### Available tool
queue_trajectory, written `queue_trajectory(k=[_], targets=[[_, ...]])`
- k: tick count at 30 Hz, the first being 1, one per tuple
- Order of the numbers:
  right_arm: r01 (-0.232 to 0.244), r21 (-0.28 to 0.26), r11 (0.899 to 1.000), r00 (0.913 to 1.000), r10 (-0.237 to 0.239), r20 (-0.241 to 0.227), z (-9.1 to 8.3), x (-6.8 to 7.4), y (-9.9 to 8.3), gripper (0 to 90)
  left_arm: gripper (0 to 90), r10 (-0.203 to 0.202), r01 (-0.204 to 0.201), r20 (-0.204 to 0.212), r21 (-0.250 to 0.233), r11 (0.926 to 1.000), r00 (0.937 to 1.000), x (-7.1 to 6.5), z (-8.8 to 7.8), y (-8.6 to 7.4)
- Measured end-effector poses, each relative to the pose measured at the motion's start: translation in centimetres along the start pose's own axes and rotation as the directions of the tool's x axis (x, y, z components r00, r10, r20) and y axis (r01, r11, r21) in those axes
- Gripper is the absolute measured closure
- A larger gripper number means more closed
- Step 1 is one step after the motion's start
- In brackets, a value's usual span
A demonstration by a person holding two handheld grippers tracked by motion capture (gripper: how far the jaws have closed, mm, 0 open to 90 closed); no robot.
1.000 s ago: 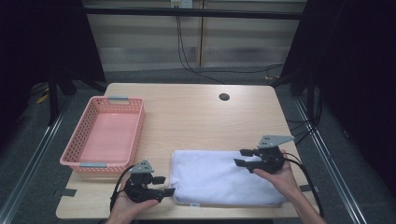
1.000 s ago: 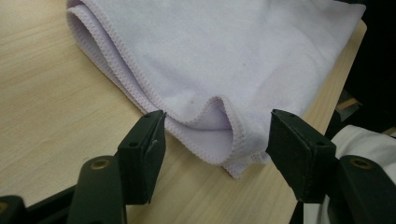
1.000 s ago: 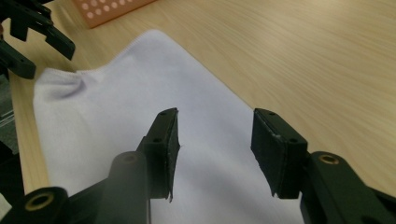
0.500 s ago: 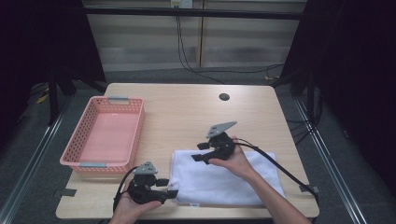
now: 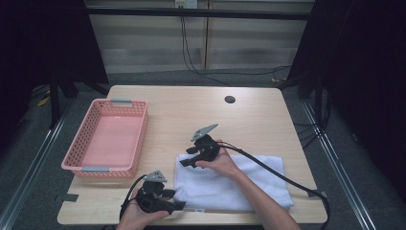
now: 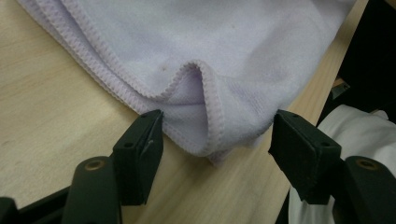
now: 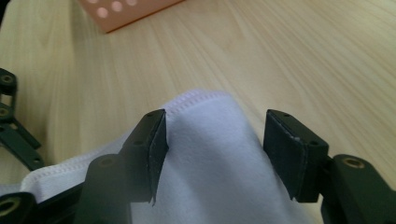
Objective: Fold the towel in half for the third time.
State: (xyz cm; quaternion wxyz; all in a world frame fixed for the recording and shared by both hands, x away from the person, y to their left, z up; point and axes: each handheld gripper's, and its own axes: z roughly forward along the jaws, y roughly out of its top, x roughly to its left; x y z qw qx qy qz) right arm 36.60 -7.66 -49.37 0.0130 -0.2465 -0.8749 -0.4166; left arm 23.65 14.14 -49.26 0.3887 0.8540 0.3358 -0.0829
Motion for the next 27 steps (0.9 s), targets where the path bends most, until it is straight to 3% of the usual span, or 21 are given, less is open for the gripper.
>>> queue_trajectory(k=[2, 5, 11, 14, 15, 18, 22, 26, 27], targets=[[0.001, 0.001, 1.0, 1.0, -0.001, -0.003, 0.1, 0.0, 0.0, 39.6, 34.5, 0.0, 0.0, -0.001, -0.005, 1.0, 1.0, -0.1, 0.2, 0.0], [0.008, 0.018, 1.0, 0.9999, -0.008, -0.009, 0.7, 0.1, -0.4, 40.8, 40.9, 0.037, -0.037, 0.006, 0.007, 0.9993, 0.9993, -0.6, 0.4, 0.0], [0.032, 0.023, 0.999, 0.9995, -0.032, 0.006, 0.9, 0.4, -0.6, 49.7, 70.2, 0.08, -0.08, 0.011, 0.031, 0.9963, 0.9967, -0.7, 0.7, 0.1], [0.043, 0.021, 0.999, 0.999, -0.043, 0.013, 0.9, 0.5, -0.7, 62.2, 76.3, 0.097, -0.097, 0.0, 0.04, 0.9945, 0.9953, -0.8, 1.0, 0.3], [0.03, 0.017, 0.999, 0.9995, -0.03, 0.01, 0.9, 0.4, -0.8, 72.4, 78.9, 0.095, -0.095, -0.003, 0.042, 0.9946, 0.9955, -0.8, 1.0, 0.4], [0.029, 0.016, 0.999, 0.9996, -0.029, 0.002, 0.9, 0.4, -0.7, 78.5, 80.4, 0.085, -0.086, 0.011, 0.042, 0.9954, 0.9963, -0.6, 0.9, 0.5], [0.002, 0.004, 1.0, 0.9999, -0.002, -0.01, 0.6, 0.0, -0.6, 80.7, 81.5, 0.074, -0.074, 0.025, -0.004, 0.9972, 0.9969, -0.5, 0.2, 0.6], [0.008, -0.016, 1.0, 0.9998, -0.008, -0.018, 0.2, 0.0, -0.3, 80.6, 81.9, 0.071, -0.07, 0.035, -0.036, 0.9969, 0.9969, -0.6, -0.3, 0.6], [-0.003, -0.043, 0.999, 0.9998, 0.002, -0.02, -0.4, 0.0, 0.1, 80.7, 82.0, 0.065, -0.062, 0.043, -0.061, 0.9962, 0.997, -0.6, -0.7, 0.7]])
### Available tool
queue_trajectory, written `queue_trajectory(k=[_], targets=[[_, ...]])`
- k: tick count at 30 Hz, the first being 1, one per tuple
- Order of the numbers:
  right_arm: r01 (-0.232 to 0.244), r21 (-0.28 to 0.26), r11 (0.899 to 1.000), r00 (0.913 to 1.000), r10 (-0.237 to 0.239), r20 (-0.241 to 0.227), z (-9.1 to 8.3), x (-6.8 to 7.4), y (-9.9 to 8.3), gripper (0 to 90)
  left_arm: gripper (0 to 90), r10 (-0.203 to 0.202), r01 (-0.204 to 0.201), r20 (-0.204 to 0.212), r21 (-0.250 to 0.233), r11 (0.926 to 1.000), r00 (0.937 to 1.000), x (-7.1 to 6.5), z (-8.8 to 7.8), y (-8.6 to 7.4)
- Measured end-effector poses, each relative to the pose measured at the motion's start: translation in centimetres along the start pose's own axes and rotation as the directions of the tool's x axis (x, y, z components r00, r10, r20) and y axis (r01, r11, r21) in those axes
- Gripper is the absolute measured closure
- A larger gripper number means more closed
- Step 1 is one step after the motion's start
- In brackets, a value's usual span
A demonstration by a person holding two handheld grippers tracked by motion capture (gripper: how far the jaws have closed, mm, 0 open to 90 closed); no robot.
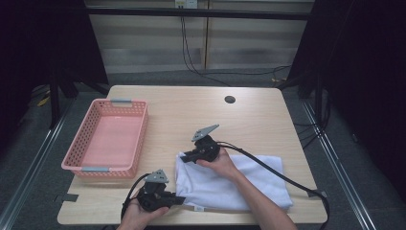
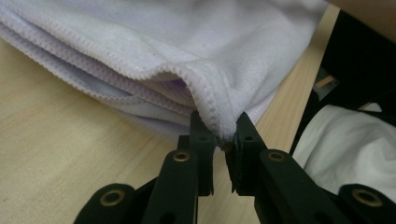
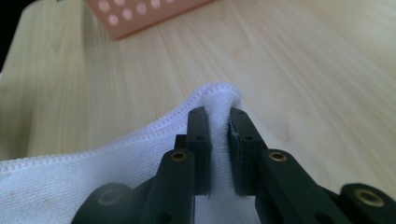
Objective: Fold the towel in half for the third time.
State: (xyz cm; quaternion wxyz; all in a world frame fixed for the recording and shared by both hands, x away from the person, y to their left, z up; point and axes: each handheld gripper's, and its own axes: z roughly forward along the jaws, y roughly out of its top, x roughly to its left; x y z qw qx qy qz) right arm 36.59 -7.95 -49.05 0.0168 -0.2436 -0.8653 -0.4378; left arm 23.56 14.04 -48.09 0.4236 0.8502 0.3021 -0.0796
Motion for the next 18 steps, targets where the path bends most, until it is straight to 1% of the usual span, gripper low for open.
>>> queue_trajectory(k=[2, 4, 6, 7, 8, 9, 11, 12, 13, 14, 15, 16, 17, 18], targets=[[-0.002, -0.021, 1.0, 1.0, 0.002, 0.005, -0.6, -0.1, 0.5, 80.7, 82.0, 0.0, 0.0, -0.003, -0.03, 0.9996, 1.0, 0.0, -0.7, 0.2], [-0.013, -0.055, 0.998, 0.9999, 0.013, -0.001, -1.4, -0.1, 1.0, 80.8, 82.1, 0.0, 0.0, -0.004, -0.059, 0.9983, 1.0, 0.1, -1.4, 0.4], [-0.018, -0.098, 0.995, 0.9998, 0.017, -0.008, -2.2, -0.2, 1.6, 80.9, 82.1, 0.002, -0.002, -0.007, -0.077, 0.997, 1.0, 0.1, -2.1, 0.6], [-0.022, -0.108, 0.994, 0.9997, 0.021, -0.012, -2.5, -0.3, 1.8, 81.0, 82.1, 0.003, -0.004, -0.013, -0.087, 0.9962, 0.9999, 0.1, -2.4, 0.8], [-0.021, -0.117, 0.993, 0.9998, 0.02, -0.008, -2.8, -0.3, 2.0, 81.0, 82.1, 0.003, -0.004, -0.013, -0.087, 0.9962, 0.9999, 0.1, -2.4, 0.8], [-0.021, -0.125, 0.992, 0.9998, 0.021, -0.006, -3.0, -0.4, 2.2, 81.1, 82.1, 0.001, -0.002, -0.013, -0.103, 0.9946, 0.9999, 0.2, -2.9, 1.0], [-0.021, -0.136, 0.99, 0.9998, 0.02, -0.005, -3.5, -0.5, 2.5, 81.1, 82.1, 0.001, -0.003, -0.02, -0.116, 0.9932, 0.9998, 0.2, -3.4, 1.3], [-0.023, -0.135, 0.991, 0.9997, 0.023, -0.005, -3.7, -0.5, 2.8, 81.2, 82.2, 0.003, -0.006, -0.022, -0.119, 0.9929, 0.9998, 0.2, -3.5, 1.4], [-0.013, -0.127, 0.992, 0.9999, 0.013, 0.001, -3.7, -0.5, 3.0, 81.2, 82.1, 0.014, -0.017, -0.024, -0.118, 0.9928, 0.9996, 0.3, -3.5, 1.5], [0.011, -0.113, 0.994, 0.9998, -0.009, 0.019, -3.6, -0.2, 3.5, 81.1, 81.9, 0.002, -0.005, -0.026, -0.114, 0.9935, 0.9997, 0.4, -3.4, 1.5], [0.01, -0.108, 0.994, 0.9998, -0.008, 0.018, -3.5, -0.2, 3.7, 81.2, 81.9, -0.016, 0.013, -0.028, -0.097, 0.9952, 0.9995, 0.8, -3.2, 1.4], [0.007, -0.09, 0.996, 0.9999, -0.006, 0.015, -3.2, -0.3, 3.9, 81.2, 81.7, -0.03, 0.027, -0.027, -0.08, 0.9965, 0.9992, 1.2, -2.9, 1.2], [0.01, -0.072, 0.997, 0.9998, -0.009, 0.016, -2.8, -0.4, 4.0, 81.1, 81.2, -0.039, 0.037, -0.036, -0.069, 0.997, 0.9986, 1.7, -2.6, 0.8], [0.01, -0.053, 0.999, 0.9997, -0.008, 0.022, -2.4, -0.6, 3.9, 81.2, 79.7, -0.056, 0.053, -0.056, -0.057, 0.997, 0.9969, 2.1, -2.5, 0.5]])
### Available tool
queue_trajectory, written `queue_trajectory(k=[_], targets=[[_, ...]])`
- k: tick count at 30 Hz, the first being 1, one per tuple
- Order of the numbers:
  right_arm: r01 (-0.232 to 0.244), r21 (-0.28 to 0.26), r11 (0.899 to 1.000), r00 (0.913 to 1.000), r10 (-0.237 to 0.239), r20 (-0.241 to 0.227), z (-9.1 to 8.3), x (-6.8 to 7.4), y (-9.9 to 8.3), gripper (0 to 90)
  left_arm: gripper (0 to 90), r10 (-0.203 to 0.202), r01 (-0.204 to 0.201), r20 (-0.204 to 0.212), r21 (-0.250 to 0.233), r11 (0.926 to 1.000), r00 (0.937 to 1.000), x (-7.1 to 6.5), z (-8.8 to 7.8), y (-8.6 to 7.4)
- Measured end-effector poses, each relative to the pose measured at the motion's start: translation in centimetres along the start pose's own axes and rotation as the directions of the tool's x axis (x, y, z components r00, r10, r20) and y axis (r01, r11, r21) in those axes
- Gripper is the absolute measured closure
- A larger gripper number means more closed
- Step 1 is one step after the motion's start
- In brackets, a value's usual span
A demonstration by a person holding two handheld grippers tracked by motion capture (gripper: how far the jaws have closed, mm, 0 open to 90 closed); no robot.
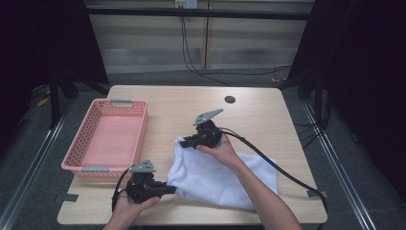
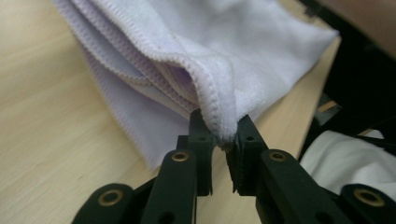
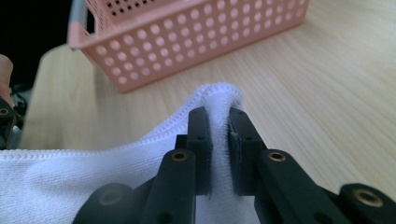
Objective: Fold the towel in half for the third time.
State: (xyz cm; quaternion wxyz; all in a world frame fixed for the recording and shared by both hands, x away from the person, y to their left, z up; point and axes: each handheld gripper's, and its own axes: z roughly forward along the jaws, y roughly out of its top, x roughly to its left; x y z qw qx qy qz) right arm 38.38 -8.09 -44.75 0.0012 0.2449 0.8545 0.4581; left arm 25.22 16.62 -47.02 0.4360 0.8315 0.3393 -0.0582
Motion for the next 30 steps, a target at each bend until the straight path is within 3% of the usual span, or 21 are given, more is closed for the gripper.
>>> queue_trajectory(k=[2, 4, 6, 9, 12, 13, 15, 17, 24, 25, 26, 27, 28, 29, 30], targets=[[-0.019, 0.006, 1.0, 0.9998, 0.019, -0.002, 0.6, -0.6, -0.5, 81.2, 75.3, -0.026, 0.026, -0.007, 0.021, 0.9994, 0.9996, 0.7, 0.0, -0.5], [-0.027, 0.017, 0.999, 0.9996, 0.027, 0.005, 1.2, -0.9, -1.0, 81.2, 61.6, -0.044, 0.045, -0.029, 0.031, 0.9985, 0.9986, 0.9, -0.1, -0.6], [-0.03, 0.02, 0.999, 0.9995, 0.03, 0.003, 1.5, -1.0, -1.1, 81.1, 47.2, -0.062, 0.062, 0.001, -0.005, 0.9981, 0.9981, 1.2, -0.5, -0.6], [-0.035, 0.025, 0.999, 0.9994, 0.035, 0.001, 1.9, -1.2, -1.2, 81.1, 32.8, -0.091, 0.089, -0.022, -0.069, 0.9936, 0.9956, 1.6, -1.2, -0.2], [-0.033, 0.029, 0.999, 0.9995, 0.033, -0.001, 2.1, -1.3, -1.3, 81.1, 30.8, -0.118, 0.115, -0.047, -0.059, 0.9916, 0.9919, 2.4, -0.4, 0.2], [-0.031, 0.03, 0.999, 0.9995, 0.031, 0.002, 2.1, -1.3, -1.3, 81.1, 31.0, -0.117, 0.116, -0.068, -0.021, 0.993, 0.9908, 2.6, 0.2, 0.4], [-0.031, 0.029, 0.999, 0.9995, 0.031, -0.003, 2.0, -1.3, -1.2, 81.1, 31.1, -0.115, 0.116, -0.065, 0.013, 0.9931, 0.9912, 2.9, 1.1, 0.5], [-0.033, 0.028, 0.999, 0.9995, 0.033, -0.001, 2.0, -1.3, -1.2, 81.1, 31.3, -0.117, 0.119, -0.063, 0.031, 0.9924, 0.9911, 2.9, 1.5, 0.5], [-0.04, 0.029, 0.999, 0.9992, 0.041, -0.002, 2.2, -1.5, -1.4, 81.0, 39.1, -0.06, 0.066, -0.071, 0.086, 0.9941, 0.9957, 1.9, 2.8, 0.3], [-0.04, 0.029, 0.999, 0.9992, 0.041, -0.002, 2.2, -1.5, -1.4, 81.0, 41.8, -0.06, 0.066, -0.071, 0.086, 0.9941, 0.9957, 1.9, 2.8, 0.3], [-0.041, 0.027, 0.999, 0.9992, 0.041, -0.005, 2.2, -1.5, -1.4, 81.0, 52.0, -0.03, 0.034, -0.041, 0.097, 0.9947, 0.9987, 1.6, 3.0, 0.1], [-0.04, 0.027, 0.999, 0.9992, 0.04, -0.007, 2.2, -1.5, -1.4, 81.0, 56.8, -0.003, 0.008, -0.047, 0.102, 0.9948, 0.9989, 1.3, 3.1, 0.0], [-0.038, 0.028, 0.999, 0.9992, 0.038, -0.009, 2.2, -1.5, -1.5, 81.0, 61.4, -0.003, 0.008, -0.047, 0.102, 0.9948, 0.9989, 1.3, 3.1, 0.0], [-0.036, 0.028, 0.999, 0.9992, 0.036, -0.016, 2.3, -1.5, -1.5, 81.0, 70.5, 0.028, -0.02, -0.068, 0.118, 0.9928, 0.9973, 0.7, 3.4, 0.0], [-0.034, 0.028, 0.999, 0.9993, 0.035, -0.017, 2.4, -1.5, -1.5, 81.1, 73.6, 0.03, -0.02, -0.082, 0.129, 0.9915, 0.9962, 0.6, 3.4, 0.0]])
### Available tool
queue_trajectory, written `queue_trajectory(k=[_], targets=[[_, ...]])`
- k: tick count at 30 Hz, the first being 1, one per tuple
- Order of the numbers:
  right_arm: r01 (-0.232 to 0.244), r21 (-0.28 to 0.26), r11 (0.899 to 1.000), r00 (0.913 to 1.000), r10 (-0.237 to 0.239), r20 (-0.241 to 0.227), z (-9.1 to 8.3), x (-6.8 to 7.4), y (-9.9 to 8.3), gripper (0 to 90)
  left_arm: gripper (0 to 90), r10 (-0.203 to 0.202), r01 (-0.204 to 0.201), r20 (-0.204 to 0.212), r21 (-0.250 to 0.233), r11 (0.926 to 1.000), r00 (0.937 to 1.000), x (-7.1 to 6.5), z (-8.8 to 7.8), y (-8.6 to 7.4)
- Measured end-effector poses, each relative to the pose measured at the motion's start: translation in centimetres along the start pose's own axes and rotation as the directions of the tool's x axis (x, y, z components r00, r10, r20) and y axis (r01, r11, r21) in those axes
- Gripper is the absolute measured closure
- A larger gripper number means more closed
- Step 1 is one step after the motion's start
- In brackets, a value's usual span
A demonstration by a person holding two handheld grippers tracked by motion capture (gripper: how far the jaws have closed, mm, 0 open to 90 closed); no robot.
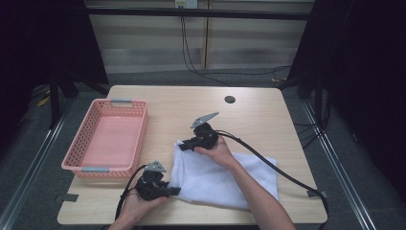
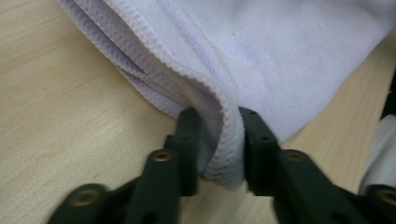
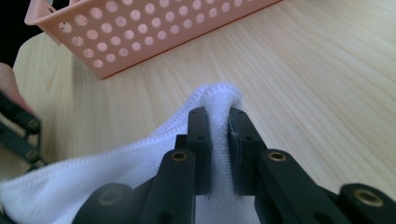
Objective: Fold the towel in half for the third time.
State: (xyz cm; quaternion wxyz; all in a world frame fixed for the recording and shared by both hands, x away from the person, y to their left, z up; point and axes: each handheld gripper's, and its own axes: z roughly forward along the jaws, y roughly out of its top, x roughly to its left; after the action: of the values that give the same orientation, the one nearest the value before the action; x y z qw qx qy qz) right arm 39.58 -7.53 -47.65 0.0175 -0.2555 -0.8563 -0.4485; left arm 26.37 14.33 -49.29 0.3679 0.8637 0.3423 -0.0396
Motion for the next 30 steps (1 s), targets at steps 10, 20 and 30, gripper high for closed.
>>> queue_trajectory(k=[10, 20, 30], targets=[[-0.001, -0.046, 0.999, 0.9999, 0.001, -0.015, -1.0, 0.5, 0.9, 81.1, 80.3, -0.042, 0.05, 0.065, -0.126, 0.9908, 0.997, -0.1, -3.4, 0.2], [-0.004, -0.111, 0.994, 0.9994, 0.0, -0.034, -2.5, 0.7, 1.9, 81.1, 80.5, 0.005, 0.007, 0.062, -0.181, 0.9835, 0.9981, -0.9, -5.3, 1.6], [0.014, -0.153, 0.988, 0.9993, -0.019, -0.034, -4.6, 1.2, 2.8, 81.1, 80.5, 0.05, -0.04, 0.05, -0.199, 0.9792, 0.9975, -2.1, -6.4, 2.9]])
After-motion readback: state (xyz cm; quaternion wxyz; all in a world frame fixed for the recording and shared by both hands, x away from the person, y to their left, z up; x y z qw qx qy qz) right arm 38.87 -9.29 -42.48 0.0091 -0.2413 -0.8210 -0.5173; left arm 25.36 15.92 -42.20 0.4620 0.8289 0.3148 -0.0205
